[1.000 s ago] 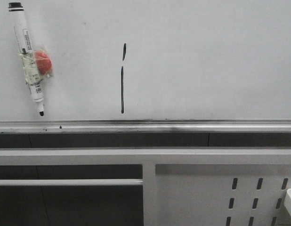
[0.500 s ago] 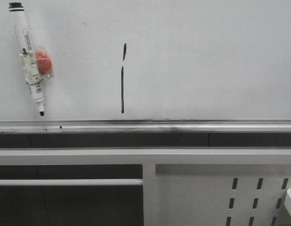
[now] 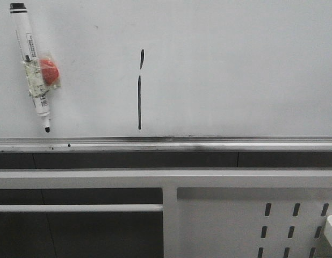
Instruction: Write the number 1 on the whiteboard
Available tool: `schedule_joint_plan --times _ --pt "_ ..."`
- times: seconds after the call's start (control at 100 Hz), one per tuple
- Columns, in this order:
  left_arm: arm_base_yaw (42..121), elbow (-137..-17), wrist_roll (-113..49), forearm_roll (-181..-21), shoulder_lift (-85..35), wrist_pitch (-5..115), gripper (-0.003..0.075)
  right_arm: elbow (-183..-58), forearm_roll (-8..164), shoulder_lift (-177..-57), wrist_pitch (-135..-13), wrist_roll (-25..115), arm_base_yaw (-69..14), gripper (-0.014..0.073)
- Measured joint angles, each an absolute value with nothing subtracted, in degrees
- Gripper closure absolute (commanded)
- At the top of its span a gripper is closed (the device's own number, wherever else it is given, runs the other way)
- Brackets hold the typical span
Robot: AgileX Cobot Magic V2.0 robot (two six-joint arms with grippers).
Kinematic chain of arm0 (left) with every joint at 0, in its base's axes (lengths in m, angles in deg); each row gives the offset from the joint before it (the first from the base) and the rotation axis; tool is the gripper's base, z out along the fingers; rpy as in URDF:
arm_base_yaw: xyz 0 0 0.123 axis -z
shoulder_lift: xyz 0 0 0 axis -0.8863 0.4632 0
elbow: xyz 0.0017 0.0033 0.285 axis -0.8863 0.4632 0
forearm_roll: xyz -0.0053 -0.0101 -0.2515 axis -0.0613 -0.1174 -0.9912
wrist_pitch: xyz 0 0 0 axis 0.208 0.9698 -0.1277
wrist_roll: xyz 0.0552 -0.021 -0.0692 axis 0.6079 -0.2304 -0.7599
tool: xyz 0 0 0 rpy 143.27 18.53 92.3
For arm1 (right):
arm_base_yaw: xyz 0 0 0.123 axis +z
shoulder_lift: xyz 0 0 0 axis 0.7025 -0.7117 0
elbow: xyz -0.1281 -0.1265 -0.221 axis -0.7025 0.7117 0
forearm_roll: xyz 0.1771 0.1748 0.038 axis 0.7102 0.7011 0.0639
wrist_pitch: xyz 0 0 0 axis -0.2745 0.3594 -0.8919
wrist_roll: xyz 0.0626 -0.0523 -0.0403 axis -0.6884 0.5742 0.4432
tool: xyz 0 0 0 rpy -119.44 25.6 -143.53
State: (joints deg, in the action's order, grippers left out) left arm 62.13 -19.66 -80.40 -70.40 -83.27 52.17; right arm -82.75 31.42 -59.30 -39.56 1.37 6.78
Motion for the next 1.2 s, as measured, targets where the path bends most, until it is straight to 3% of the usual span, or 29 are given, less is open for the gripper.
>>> schedule_joint_plan --times 0.34,1.2 --pt "62.41 -19.37 -73.88 -70.77 -83.27 61.18 0.074 -82.75 31.42 -59.3 -39.6 1.37 6.78 0.0643" --pt "62.41 -19.37 -72.44 -70.77 -83.27 61.33 0.074 -82.75 32.07 -59.3 -40.55 1.37 6.78 0.0643"
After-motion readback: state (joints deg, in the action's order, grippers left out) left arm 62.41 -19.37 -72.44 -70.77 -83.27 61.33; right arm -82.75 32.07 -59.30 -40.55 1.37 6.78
